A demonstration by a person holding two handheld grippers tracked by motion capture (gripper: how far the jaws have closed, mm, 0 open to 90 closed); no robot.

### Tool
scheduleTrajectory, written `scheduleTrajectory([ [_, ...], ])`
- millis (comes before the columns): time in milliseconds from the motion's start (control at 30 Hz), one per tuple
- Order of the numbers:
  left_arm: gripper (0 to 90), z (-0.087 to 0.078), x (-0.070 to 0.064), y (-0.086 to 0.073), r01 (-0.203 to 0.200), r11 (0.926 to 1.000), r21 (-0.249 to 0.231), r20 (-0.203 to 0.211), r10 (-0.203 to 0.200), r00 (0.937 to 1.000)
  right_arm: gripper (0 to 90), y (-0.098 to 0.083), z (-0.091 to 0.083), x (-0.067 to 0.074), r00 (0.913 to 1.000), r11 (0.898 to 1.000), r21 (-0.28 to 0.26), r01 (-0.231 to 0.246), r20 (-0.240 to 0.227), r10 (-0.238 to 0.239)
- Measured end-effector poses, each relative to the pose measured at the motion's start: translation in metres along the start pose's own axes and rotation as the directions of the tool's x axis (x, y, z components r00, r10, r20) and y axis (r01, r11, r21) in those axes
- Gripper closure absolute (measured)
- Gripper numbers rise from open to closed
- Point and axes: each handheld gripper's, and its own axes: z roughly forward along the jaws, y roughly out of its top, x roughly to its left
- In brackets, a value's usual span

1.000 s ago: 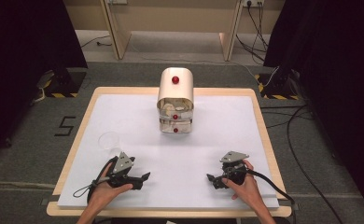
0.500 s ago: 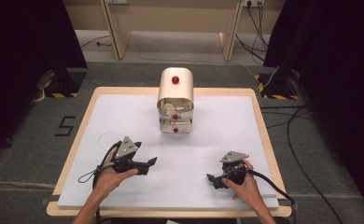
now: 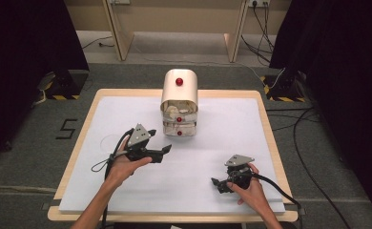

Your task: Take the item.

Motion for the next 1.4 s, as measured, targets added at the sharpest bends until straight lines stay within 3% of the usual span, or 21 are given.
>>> scheduleTrajectory([
  [433, 22.7, 0.017, 0.004, 0.036, -0.022, 0.9988, -0.044, -0.001, 0.022, 0.9997, 0.5, 0.0, 0.0, 0.0, 1.0, 1.0, 0.0, 0.0, 0.0, 0.0],
  [700, 24.8, 0.039, 0.002, 0.06, -0.086, 0.9962, -0.015, -0.019, 0.086, 0.9961, 0.5, 0.0, 0.0, 0.0, 1.0, 1.0, 0.0, 0.0, 0.0, 0.0],
  [1167, 27.6, 0.064, 0.016, 0.071, -0.082, 0.9966, 0.003, -0.047, 0.082, 0.9955, 0.5, 0.0, 0.0, 0.0, 1.0, 1.0, -0.001, -0.001, -0.001, 0.001],
  [1400, 27.3, 0.076, 0.023, 0.065, -0.061, 0.9967, 0.052, -0.045, 0.064, 0.9969, 0.5, 0.0, 0.0, 0.0, 1.0, 1.0, -0.002, 0.002, 0.0, -0.002],
])
